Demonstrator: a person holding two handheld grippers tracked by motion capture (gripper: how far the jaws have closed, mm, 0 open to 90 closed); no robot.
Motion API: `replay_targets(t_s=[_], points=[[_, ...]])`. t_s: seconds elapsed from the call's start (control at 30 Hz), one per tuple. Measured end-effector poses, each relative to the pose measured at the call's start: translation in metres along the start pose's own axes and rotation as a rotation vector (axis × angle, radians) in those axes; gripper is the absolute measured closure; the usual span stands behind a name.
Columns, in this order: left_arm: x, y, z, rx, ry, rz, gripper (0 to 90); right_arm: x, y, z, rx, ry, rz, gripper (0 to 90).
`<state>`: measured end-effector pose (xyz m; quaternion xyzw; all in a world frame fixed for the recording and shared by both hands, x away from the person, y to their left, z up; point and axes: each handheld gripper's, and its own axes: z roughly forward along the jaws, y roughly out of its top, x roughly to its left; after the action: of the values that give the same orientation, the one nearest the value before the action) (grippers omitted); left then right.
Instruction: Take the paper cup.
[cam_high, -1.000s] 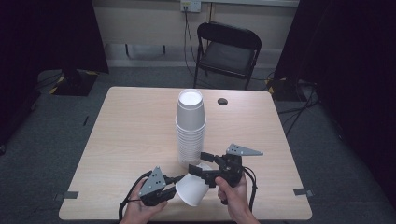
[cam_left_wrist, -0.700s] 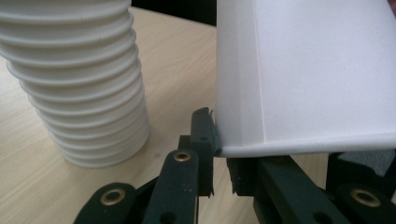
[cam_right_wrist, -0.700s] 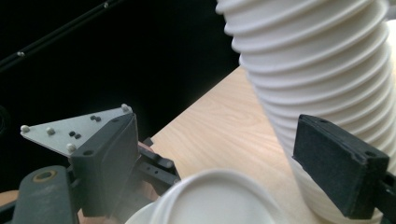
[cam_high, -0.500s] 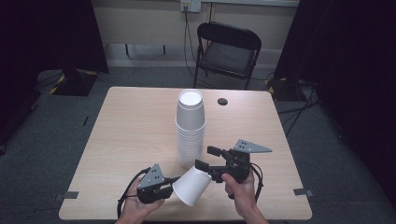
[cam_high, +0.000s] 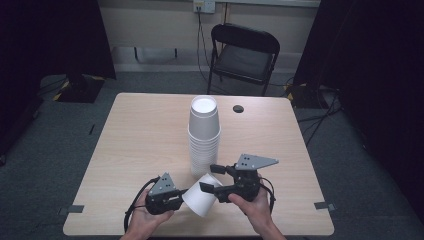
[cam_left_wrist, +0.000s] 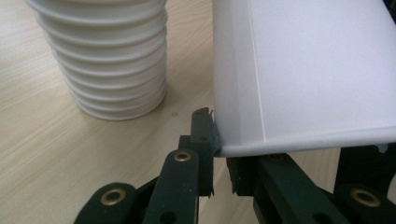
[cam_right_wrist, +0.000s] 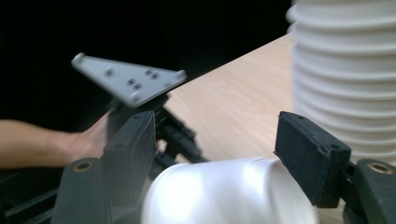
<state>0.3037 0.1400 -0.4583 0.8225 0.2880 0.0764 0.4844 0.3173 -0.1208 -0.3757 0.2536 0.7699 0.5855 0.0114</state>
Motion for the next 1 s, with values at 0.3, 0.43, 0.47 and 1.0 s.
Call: replay_targets(t_s=[0.3, 0.43, 0.47, 1.0], points=[[0.004, -0.002, 0.001, 0.035, -0.005, -0.030, 82.9, -0.004, -0.013, 0.017, 0.120, 0.100, -0.078, 18.2], [0.005, -0.001, -0.001, 0.024, -0.025, -0.047, 84.3, -0.008, -0.016, 0.018, 0.156, 0.076, -0.108, 16.6], [0.005, -0.001, -0.001, 0.014, -0.030, -0.051, 84.3, -0.008, -0.016, 0.018, 0.156, 0.076, -0.108, 16.6], [0.006, 0.000, -0.008, -0.084, -0.117, -0.111, 86.8, -0.010, -0.035, 0.004, 0.162, 0.056, -0.134, 13.5]])
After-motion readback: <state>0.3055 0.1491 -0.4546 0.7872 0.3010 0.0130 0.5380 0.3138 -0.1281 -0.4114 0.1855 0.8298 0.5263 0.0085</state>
